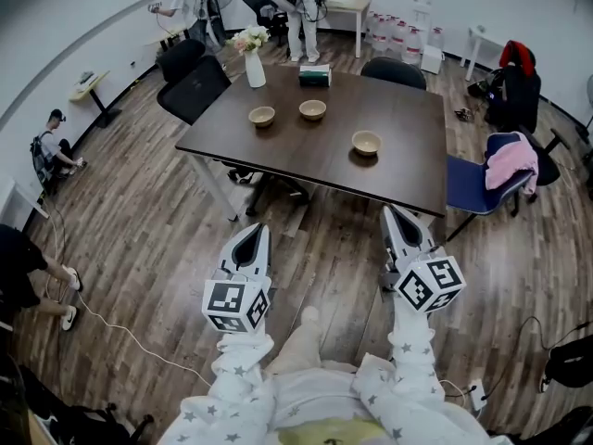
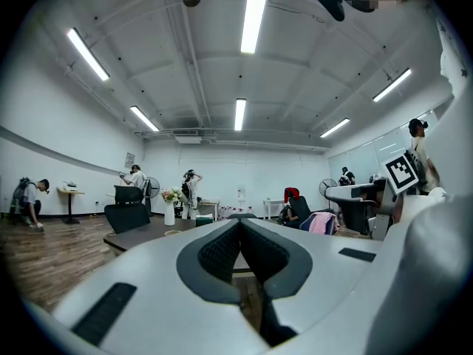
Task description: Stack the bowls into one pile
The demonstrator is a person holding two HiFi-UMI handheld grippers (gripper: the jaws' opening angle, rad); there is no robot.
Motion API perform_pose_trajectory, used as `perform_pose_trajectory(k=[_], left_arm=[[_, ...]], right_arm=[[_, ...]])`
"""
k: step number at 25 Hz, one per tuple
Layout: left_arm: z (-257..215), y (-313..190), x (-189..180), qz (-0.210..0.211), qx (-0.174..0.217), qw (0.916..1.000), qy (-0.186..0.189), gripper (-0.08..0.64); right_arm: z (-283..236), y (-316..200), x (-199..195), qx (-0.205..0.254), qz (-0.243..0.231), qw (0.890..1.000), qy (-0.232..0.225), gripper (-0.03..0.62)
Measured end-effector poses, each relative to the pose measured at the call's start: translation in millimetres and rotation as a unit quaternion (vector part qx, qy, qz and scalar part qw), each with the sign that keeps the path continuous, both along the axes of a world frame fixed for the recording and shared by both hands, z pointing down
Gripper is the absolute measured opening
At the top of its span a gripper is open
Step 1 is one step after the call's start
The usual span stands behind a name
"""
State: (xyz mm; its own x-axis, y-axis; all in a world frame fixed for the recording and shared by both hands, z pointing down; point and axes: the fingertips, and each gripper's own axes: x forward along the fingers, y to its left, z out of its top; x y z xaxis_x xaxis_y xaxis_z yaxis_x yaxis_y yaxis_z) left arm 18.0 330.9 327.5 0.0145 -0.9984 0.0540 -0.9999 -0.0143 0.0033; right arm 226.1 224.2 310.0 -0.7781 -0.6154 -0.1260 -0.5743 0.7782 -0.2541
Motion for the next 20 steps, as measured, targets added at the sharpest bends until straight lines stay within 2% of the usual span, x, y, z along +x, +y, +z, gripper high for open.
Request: perform_pose_trajectory(k=[6,20], left_arm=[[2,-52,-20,0.014,0.004,0.9999,0.004,0.025],[25,-177,-66,0.073,-0.022,0.9968,0.024,0.025]], right_arm=[[4,-44,-19,-0.003,0.011,1.0,0.006,0.021],[28,-140,-71,-0.039,0.052,0.998,0.027,0.021]])
